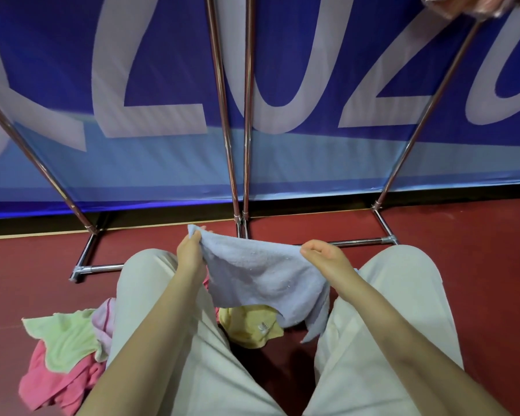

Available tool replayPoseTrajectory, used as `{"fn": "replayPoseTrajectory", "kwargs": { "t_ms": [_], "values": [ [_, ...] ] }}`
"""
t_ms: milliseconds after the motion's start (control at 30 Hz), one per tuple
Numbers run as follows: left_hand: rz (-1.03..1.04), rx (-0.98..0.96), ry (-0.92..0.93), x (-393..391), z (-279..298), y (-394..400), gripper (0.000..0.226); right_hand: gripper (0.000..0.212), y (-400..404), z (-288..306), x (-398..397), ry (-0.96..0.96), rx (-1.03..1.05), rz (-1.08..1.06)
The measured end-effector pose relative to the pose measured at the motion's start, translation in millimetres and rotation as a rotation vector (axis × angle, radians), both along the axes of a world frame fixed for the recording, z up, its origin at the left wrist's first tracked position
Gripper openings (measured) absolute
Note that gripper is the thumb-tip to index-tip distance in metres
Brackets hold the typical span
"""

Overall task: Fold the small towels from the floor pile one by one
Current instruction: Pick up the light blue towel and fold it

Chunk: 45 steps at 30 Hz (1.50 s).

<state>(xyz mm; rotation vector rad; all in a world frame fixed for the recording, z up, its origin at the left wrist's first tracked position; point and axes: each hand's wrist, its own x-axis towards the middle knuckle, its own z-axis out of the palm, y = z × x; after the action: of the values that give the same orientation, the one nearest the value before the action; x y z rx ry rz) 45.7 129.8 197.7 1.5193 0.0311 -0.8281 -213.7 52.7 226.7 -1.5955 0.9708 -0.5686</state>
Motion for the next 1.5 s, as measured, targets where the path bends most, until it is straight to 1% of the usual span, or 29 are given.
{"fn": "replayPoseTrajectory", "kwargs": {
  "t_ms": [67, 100, 200, 267, 333, 367, 433, 467, 533, 567, 633, 700, 800, 867, 900, 967, 1033, 1100, 1167, 1233, 1300, 1333, 1433, 1500],
  "values": [
    [-0.039, -0.021, -0.016, -12, 3, -6, 0.022, 0.018, 9, 4, -2, -0.015, -0.068, -0.026],
    [-0.081, -0.039, -0.052, -20, 5, -9, 0.022, 0.018, 12, 5, -2, -0.024, -0.089, -0.038],
    [-0.237, -0.057, -0.132, -49, 13, -17, 0.031, 0.02, 18, 7, 5, -0.048, -0.134, -0.073],
    [-0.324, -0.054, -0.184, -69, 19, -15, 0.027, 0.023, 18, 8, 12, -0.057, -0.15, -0.091],
    [-0.493, -0.099, -0.306, -87, 17, -8, 0.019, 0.022, 17, 7, 18, -0.061, -0.132, -0.099],
    [-0.602, -0.139, -0.365, -93, 13, -3, 0.019, 0.02, 17, 5, 21, -0.057, -0.12, -0.099],
    [-0.761, -0.158, -0.443, -100, 4, 1, 0.023, 0.015, 17, 2, 25, -0.052, -0.049, -0.116],
    [-0.802, -0.143, -0.486, -101, -1, -1, 0.024, 0.012, 16, 1, 25, -0.072, 0.027, -0.146],
    [-0.849, -0.098, -0.557, -104, -3, -3, 0.017, 0.007, 12, -1, 24, -0.127, 0.191, -0.236],
    [-0.86, -0.076, -0.563, -105, -5, -4, 0.014, 0.007, 10, -2, 24, -0.132, 0.243, -0.273],
    [-0.854, -0.044, -0.543, -108, -8, -4, 0.017, 0.006, 7, -7, 23, -0.116, 0.285, -0.313],
    [-0.804, -0.048, -0.472, -110, -7, -3, 0.022, 0.013, 6, -10, 24, -0.099, 0.265, -0.327],
    [-0.634, -0.109, -0.28, -102, -2, -5, 0.017, 0.012, 9, -10, 25, 0.006, 0.148, -0.245],
    [-0.569, -0.158, -0.178, -90, 3, -6, 0.021, 0.012, 10, -13, 27, 0.054, 0.082, -0.176],
    [-0.581, -0.169, -0.18, -84, 4, -6, 0.025, 0.012, 10, -16, 29, 0.072, 0.062, -0.149],
    [-0.669, -0.149, -0.259, -78, 5, -6, 0.031, 0.01, 11, -20, 32, 0.094, 0.04, -0.131],
    [-0.675, -0.106, -0.354, -75, 3, -4, 0.027, 0.01, 9, -26, 33, 0.09, 0.034, -0.133],
    [-0.564, -0.075, -0.389, -70, 2, -5, 0.023, 0.009, 9, -29, 33, 0.092, 0.007, -0.082],
    [-0.439, -0.069, -0.367, -65, 4, -6, 0.019, 0.009, 10, -36, 35, 0.146, -0.065, 0.006],
    [-0.313, -0.032, -0.338, -57, 6, -9, 0.019, 0.019, 11, -46, 36, 0.238, -0.131, 0.087],
    [-0.199, 0.032, -0.293, -46, 8, -12, 0.025, 0.031, 11, -56, 34, 0.32, -0.162, 0.137],
    [-0.164, 0.051, -0.273, -40, 7, -12, 0.028, 0.034, 11, -60, 32, 0.355, -0.161, 0.146],
    [-0.103, 0.102, -0.255, -25, 6, -11, 0.034, 0.034, 9, -72, 30, 0.463, -0.105, 0.141],
    [-0.06, 0.131, -0.236, -18, 4, -9, 0.041, 0.035, 9, -76, 24, 0.478, -0.051, 0.124]
  ]
}}
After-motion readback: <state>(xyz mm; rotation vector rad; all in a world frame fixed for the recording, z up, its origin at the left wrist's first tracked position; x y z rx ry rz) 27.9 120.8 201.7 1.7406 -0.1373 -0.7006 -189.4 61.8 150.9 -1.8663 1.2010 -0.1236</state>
